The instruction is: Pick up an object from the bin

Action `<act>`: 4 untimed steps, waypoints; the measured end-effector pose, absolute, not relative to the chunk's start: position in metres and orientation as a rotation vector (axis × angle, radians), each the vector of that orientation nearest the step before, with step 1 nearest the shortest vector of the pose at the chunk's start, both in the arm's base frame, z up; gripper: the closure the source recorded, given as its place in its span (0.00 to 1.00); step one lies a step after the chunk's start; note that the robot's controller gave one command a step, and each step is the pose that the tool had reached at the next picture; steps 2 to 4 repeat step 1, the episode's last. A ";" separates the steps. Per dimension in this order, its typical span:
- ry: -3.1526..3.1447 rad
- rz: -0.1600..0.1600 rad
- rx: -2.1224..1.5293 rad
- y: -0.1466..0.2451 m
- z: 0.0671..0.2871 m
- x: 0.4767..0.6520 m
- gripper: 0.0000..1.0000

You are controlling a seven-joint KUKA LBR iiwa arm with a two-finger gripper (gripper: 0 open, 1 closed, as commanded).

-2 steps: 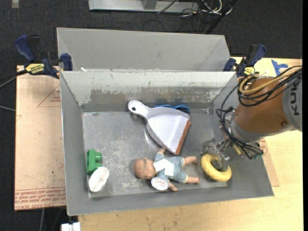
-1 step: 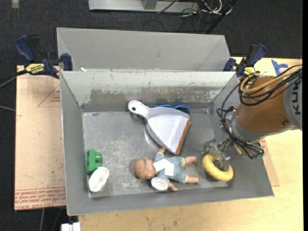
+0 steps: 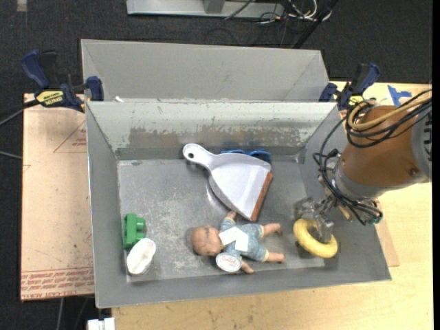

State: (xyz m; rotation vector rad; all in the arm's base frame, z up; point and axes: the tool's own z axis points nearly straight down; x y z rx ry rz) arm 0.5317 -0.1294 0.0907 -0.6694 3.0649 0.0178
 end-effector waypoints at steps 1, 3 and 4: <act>3.063 0.015 -0.665 -0.130 0.112 0.532 1.00; 3.063 0.015 -0.665 -0.130 0.112 0.532 1.00; 3.063 0.015 -0.665 -0.130 0.112 0.532 1.00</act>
Offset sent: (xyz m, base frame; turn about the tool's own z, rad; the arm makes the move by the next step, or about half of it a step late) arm 0.0001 -0.0002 0.0278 0.0000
